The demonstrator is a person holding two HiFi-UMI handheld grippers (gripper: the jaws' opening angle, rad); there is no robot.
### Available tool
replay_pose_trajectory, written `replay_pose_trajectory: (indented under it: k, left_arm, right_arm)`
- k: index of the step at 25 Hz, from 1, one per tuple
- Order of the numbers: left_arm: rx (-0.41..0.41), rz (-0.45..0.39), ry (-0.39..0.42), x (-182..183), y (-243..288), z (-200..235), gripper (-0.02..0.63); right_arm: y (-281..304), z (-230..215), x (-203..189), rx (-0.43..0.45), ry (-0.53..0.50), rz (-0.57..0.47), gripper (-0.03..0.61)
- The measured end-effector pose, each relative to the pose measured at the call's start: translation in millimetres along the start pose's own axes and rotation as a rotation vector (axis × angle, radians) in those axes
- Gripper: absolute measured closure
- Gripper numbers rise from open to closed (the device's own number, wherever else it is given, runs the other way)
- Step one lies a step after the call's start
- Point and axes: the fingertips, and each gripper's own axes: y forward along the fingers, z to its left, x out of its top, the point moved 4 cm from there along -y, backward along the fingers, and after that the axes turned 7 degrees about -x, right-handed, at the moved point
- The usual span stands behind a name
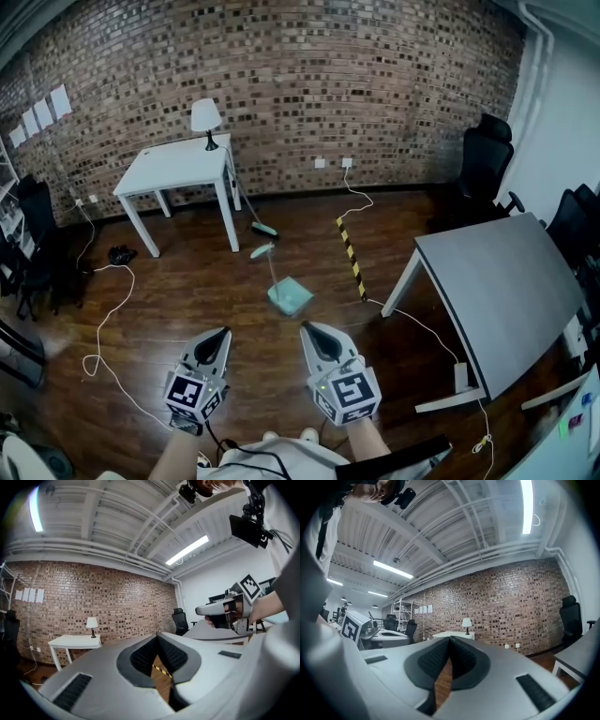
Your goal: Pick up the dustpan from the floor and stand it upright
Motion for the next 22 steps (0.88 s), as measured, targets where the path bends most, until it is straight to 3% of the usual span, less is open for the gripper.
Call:
replay_pose_trajectory:
  k: [22]
  left_arm:
    - [-0.020, 0.012, 0.023, 0.8, 11.9, 3.3, 0.620]
  right_arm:
    - [10.1, -11.4, -1.7, -0.008, -0.002, -0.003, 0.598]
